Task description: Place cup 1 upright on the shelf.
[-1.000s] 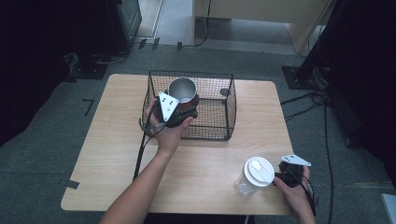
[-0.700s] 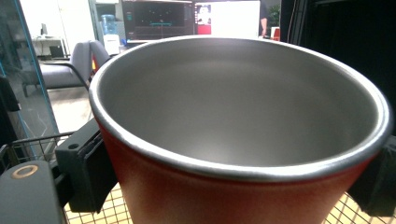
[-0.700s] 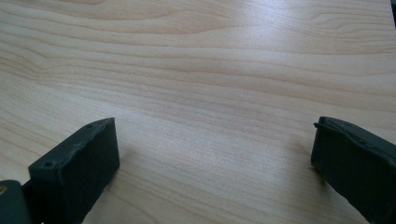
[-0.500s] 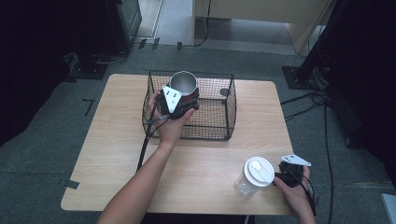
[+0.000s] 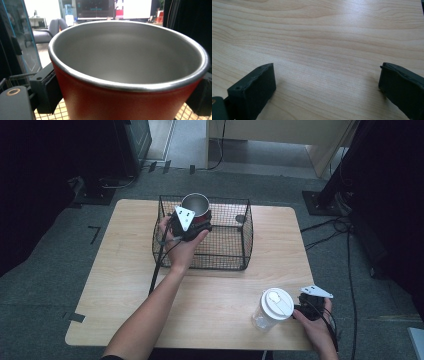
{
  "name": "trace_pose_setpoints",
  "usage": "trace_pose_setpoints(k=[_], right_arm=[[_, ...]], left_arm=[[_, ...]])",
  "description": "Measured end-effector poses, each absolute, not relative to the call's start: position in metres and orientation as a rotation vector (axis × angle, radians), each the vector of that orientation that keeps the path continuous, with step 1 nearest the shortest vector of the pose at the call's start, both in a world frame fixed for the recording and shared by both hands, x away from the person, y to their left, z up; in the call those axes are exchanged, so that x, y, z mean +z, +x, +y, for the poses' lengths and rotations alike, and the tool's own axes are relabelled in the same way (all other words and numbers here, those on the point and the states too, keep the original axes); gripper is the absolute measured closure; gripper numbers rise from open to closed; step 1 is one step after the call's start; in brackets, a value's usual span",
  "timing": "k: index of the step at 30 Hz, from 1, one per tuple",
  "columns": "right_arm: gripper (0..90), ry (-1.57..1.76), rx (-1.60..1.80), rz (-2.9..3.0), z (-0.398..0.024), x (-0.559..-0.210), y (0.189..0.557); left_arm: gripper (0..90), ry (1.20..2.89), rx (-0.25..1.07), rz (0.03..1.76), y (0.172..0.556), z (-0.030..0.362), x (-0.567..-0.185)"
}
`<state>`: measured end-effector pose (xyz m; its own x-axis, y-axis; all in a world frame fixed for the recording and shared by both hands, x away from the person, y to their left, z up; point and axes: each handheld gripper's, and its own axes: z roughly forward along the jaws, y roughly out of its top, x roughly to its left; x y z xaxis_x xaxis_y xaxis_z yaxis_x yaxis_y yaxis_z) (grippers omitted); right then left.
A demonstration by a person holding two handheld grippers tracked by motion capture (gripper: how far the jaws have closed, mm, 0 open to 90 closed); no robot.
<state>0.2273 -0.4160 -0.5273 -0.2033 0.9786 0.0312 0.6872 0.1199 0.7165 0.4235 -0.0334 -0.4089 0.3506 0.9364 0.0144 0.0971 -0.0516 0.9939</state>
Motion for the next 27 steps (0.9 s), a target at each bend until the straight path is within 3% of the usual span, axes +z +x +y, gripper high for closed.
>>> trace_pose_setpoints(k=[24, 27], right_arm=[[1.1, 1.608, 0.852, 1.951, -0.416, -0.527, 0.227], [1.1, 1.607, 0.853, 1.951, -0.416, -0.527, 0.227]], left_arm=[[8.5, 1.558, 0.828, 1.141, 0.456, -0.027, -0.438], [8.4, 1.574, 0.876, 1.124, 0.458, -0.028, -0.447]])
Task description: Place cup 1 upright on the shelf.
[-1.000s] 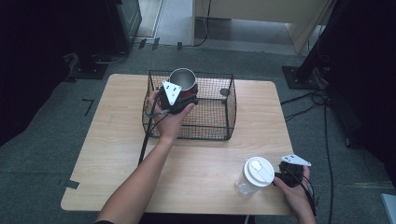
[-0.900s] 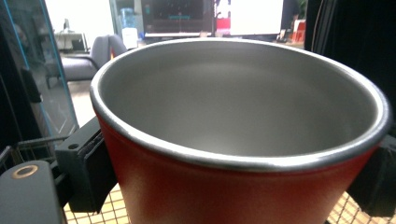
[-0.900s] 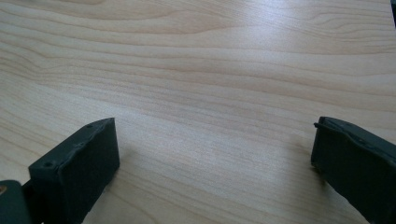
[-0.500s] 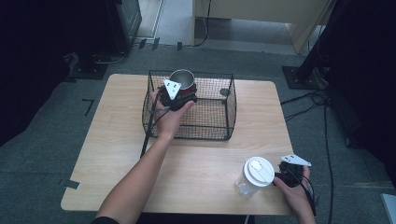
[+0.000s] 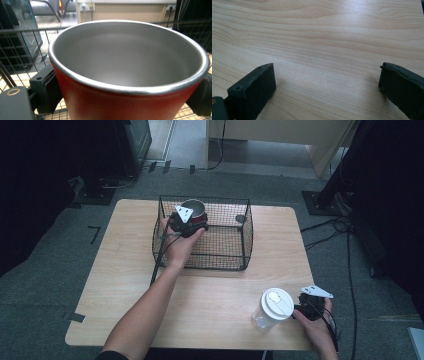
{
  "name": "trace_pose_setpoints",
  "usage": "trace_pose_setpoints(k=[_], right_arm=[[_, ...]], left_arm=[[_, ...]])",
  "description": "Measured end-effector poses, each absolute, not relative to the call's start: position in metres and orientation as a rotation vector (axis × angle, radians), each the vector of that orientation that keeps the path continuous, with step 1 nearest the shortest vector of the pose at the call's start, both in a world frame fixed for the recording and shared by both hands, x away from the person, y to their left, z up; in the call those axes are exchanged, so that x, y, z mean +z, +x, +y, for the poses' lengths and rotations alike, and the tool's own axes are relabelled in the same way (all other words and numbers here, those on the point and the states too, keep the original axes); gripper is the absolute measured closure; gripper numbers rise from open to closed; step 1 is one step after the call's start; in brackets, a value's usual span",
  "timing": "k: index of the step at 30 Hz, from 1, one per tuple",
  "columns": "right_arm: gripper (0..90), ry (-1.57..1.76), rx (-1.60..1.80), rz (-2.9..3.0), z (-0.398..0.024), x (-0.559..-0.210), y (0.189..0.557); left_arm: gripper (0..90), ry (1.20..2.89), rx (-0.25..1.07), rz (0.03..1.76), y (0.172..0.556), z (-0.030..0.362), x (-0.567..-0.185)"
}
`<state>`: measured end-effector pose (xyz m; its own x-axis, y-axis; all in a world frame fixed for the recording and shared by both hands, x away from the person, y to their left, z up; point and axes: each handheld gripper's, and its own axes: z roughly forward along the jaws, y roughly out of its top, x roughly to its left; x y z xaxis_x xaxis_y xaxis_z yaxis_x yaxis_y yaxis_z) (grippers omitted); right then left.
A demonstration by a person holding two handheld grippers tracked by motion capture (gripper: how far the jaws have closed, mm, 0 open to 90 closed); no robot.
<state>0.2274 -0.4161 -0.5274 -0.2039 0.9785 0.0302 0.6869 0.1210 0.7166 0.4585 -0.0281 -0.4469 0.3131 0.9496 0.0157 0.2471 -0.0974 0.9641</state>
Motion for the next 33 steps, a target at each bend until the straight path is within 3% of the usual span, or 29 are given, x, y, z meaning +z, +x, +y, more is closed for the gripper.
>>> trace_pose_setpoints(k=[2, 4, 9, 20, 23, 33], right_arm=[[1.1, 1.608, 0.852, 1.951, -0.416, -0.527, 0.227], [1.1, 1.608, 0.852, 1.951, -0.416, -0.527, 0.227], [1.0, 1.608, 0.852, 1.951, -0.416, -0.527, 0.227], [1.1, 1.607, 0.853, 1.951, -0.416, -0.527, 0.227], [1.1, 1.608, 0.853, 1.951, -0.416, -0.527, 0.227], [1.1, 1.61, 0.853, 1.95, -0.416, -0.527, 0.227]], left_arm=[[8.4, 1.607, 0.92, 1.108, 0.46, -0.03, -0.453], [8.4, 1.637, 0.836, 1.138, 0.462, -0.032, -0.456], [8.4, 1.7, 0.805, 1.158, 0.465, -0.034, -0.461], [7.9, 1.661, 0.773, 1.217, 0.467, -0.033, -0.46], [0.0, 1.633, 0.786, 1.263, 0.467, -0.032, -0.456], [0.0, 1.629, 0.718, 1.29, 0.465, -0.03, -0.452]])
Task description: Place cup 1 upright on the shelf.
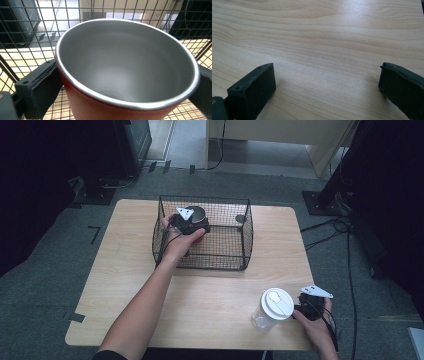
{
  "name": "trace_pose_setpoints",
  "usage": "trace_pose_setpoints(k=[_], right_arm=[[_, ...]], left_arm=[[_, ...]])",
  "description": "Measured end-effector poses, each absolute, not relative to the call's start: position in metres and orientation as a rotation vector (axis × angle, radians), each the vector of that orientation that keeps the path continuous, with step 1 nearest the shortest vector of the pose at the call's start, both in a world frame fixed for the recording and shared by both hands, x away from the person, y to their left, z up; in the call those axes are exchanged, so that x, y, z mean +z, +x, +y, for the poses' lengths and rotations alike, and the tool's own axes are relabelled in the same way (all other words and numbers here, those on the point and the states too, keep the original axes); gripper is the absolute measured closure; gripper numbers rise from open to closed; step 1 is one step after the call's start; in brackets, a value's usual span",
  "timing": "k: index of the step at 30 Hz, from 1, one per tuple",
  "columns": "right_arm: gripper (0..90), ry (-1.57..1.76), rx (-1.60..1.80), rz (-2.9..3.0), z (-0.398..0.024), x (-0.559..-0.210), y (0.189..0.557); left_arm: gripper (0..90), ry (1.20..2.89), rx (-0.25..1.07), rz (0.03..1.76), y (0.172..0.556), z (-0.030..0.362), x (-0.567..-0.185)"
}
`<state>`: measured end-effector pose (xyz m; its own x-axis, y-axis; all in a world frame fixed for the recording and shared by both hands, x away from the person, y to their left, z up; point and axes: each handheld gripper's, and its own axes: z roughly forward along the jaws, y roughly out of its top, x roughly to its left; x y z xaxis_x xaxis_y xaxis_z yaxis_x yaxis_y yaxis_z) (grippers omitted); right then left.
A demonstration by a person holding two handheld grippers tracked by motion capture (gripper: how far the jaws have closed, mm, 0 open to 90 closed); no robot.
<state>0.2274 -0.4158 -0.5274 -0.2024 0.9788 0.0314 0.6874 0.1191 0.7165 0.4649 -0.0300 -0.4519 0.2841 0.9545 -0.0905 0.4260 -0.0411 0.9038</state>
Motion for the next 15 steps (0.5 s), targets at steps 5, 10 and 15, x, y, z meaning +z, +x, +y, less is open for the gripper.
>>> trace_pose_setpoints(k=[5, 10, 15], right_arm=[[1.0, 1.61, 0.853, 1.95, -0.416, -0.527, 0.227], [1.0, 1.609, 0.853, 1.95, -0.416, -0.527, 0.227], [1.0, 1.61, 0.853, 1.95, -0.416, -0.527, 0.227]], left_arm=[[0.0, 1.609, 0.746, 1.26, 0.461, -0.028, -0.447], [0.0, 1.591, 0.783, 1.243, 0.457, -0.026, -0.443], [0.0, 1.577, 0.803, 1.214, 0.451, -0.025, -0.434]])
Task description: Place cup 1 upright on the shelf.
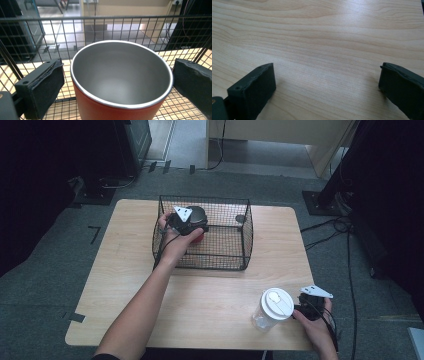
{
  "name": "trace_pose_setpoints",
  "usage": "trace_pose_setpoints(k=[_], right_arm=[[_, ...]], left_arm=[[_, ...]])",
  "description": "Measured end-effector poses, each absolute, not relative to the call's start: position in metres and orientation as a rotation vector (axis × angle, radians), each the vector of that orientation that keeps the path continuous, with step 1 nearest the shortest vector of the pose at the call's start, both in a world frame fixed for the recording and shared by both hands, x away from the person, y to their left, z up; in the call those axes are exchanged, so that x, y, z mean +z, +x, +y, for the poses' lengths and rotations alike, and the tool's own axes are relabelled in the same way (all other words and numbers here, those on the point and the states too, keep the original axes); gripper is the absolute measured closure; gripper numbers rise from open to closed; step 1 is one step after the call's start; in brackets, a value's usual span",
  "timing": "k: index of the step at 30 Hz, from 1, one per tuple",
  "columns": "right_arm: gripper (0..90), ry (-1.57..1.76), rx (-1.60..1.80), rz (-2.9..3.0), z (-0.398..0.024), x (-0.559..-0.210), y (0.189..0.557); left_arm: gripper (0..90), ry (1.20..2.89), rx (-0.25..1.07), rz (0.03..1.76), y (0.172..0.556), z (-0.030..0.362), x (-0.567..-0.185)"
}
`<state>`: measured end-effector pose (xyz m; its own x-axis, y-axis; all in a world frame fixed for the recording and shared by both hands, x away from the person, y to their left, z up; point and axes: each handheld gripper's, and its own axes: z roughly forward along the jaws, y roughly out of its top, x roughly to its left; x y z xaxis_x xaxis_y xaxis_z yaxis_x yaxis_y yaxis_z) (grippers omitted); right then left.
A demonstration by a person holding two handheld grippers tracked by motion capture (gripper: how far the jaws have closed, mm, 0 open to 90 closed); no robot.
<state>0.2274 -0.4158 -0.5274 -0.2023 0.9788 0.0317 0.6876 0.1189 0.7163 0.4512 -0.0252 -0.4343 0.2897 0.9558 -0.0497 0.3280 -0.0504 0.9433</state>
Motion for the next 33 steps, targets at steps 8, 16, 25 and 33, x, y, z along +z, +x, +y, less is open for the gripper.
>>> trace_pose_setpoints(k=[8, 16, 25, 33], right_arm=[[1.0, 1.61, 0.853, 1.949, -0.416, -0.527, 0.227], [1.0, 1.609, 0.852, 1.95, -0.416, -0.527, 0.227], [1.0, 1.61, 0.852, 1.949, -0.416, -0.527, 0.227], [1.0, 1.61, 0.851, 1.949, -0.416, -0.527, 0.227]], left_arm=[[0.0, 1.533, 0.845, 1.161, 0.443, -0.023, -0.422], [0.0, 1.424, 0.897, 1.125, 0.439, -0.016, -0.41], [0.0, 1.347, 0.943, 1.076, 0.429, -0.01, -0.392], [0.0, 1.322, 0.939, 1.052, 0.419, -0.005, -0.378]])
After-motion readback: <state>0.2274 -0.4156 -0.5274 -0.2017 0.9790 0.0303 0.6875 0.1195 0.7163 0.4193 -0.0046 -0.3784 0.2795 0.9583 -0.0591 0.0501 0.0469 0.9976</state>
